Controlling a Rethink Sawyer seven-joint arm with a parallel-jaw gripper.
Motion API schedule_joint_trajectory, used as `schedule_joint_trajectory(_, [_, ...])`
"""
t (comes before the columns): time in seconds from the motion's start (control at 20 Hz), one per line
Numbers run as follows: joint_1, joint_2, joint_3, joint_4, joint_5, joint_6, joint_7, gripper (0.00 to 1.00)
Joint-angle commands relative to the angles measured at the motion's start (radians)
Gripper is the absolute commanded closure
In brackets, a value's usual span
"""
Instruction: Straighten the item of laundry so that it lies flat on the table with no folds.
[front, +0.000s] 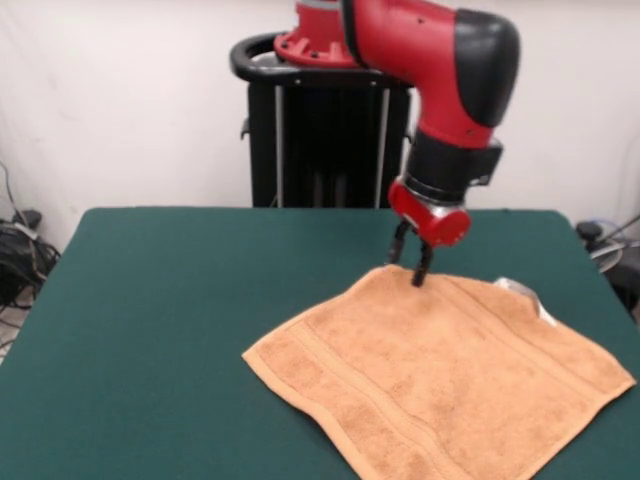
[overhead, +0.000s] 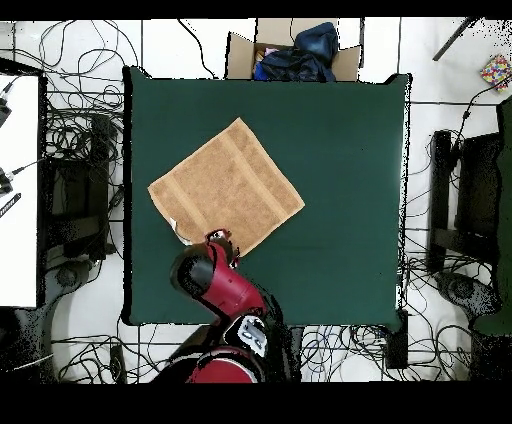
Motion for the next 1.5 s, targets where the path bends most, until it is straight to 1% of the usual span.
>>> schedule_joint_trajectory(0.05, [0.078, 0.082, 0.143, -0.020, 0.117, -0.030, 0.351, 0.00])
schedule_joint_trajectory(0.35, [0.125, 0.120, 0.170, -0.050, 0.162, -0.024, 0.344, 0.00])
schedule_joint_trajectory(0.5, [0.171, 0.143, 0.149, -0.092, 0.208, 0.058, 0.303, 0.00])
schedule_joint_trajectory(0.55, [0.173, 0.157, 0.147, -0.113, 0.218, 0.062, 0.294, 0.00])
schedule_joint_trajectory(0.75, [0.203, 0.208, 0.131, -0.163, 0.248, 0.006, 0.264, 0.00])
schedule_joint_trajectory(0.8, [0.229, 0.227, 0.106, -0.185, 0.267, 0.001, 0.243, 0.00])
schedule_joint_trajectory(0.9, [0.260, 0.249, 0.079, -0.203, 0.280, -0.019, 0.215, 0.00])
schedule_joint_trajectory(1.0, [0.275, 0.263, 0.045, -0.225, 0.275, -0.016, 0.175, 0.00])
schedule_joint_trajectory(1.05, [0.292, 0.272, 0.023, -0.237, 0.269, -0.016, 0.163, 1.00])
schedule_joint_trajectory(1.15, [0.268, 0.267, 0.035, -0.236, 0.239, -0.023, 0.153, 1.00])
schedule_joint_trajectory(1.2, [0.279, 0.270, 0.022, -0.243, 0.255, 0.011, 0.153, 1.00])
schedule_joint_trajectory(1.25, [0.265, 0.265, 0.031, -0.246, 0.252, 0.051, 0.161, 1.00])
schedule_joint_trajectory(1.3, [0.237, 0.258, 0.047, -0.245, 0.235, 0.059, 0.165, 1.00])
schedule_joint_trajectory(1.4, [0.262, 0.268, 0.002, -0.265, 0.252, 0.136, 0.161, 1.00])
schedule_joint_trajectory(1.45, [0.298, 0.282, -0.049, -0.287, 0.263, 0.210, 0.168, 1.00])
schedule_joint_trajectory(1.5, [0.299, 0.287, -0.078, -0.297, 0.247, 0.278, 0.178, 1.00])
